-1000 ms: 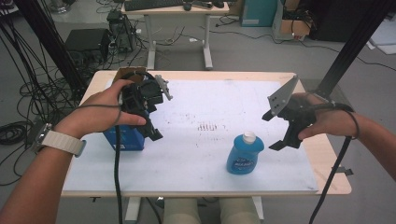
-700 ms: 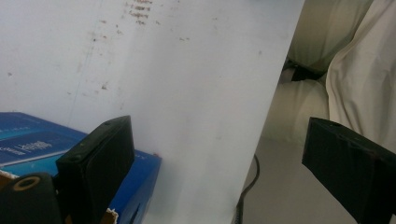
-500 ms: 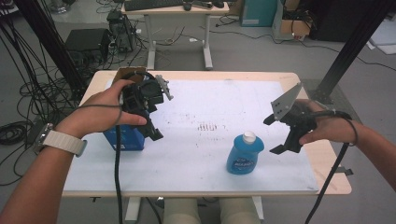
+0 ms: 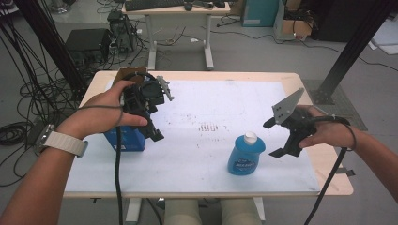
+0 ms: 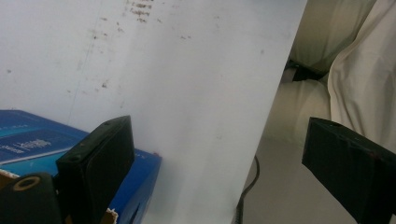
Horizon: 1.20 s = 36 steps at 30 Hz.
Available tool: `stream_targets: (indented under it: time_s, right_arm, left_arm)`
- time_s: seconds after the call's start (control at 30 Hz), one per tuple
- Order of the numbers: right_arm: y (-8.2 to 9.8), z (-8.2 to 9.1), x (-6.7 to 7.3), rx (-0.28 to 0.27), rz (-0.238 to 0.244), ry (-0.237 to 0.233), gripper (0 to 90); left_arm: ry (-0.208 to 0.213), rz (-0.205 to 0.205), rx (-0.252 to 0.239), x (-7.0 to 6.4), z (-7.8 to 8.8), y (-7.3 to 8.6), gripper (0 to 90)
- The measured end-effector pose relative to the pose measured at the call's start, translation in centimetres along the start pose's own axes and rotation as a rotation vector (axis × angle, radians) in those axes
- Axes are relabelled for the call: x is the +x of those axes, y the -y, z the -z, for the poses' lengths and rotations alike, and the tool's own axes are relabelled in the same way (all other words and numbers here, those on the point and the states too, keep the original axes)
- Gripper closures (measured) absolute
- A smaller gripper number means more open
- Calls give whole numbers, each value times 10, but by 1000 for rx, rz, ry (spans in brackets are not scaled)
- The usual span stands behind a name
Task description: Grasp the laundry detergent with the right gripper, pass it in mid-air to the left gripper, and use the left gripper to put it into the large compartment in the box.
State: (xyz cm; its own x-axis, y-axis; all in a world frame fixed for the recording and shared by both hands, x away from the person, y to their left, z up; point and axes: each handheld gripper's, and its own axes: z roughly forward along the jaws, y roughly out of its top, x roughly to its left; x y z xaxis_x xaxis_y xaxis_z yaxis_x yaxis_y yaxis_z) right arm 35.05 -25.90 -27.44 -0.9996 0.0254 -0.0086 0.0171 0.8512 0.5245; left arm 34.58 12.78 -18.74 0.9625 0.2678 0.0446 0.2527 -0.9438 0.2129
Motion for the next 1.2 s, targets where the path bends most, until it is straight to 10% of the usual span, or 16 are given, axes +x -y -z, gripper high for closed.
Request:
stream_targets:
  time_s: [1.2]
  right_arm:
    - [23,-28,0,-99,-3,-17,45]
  left_arm:
    - [5,9,1,2,-6,0,99]
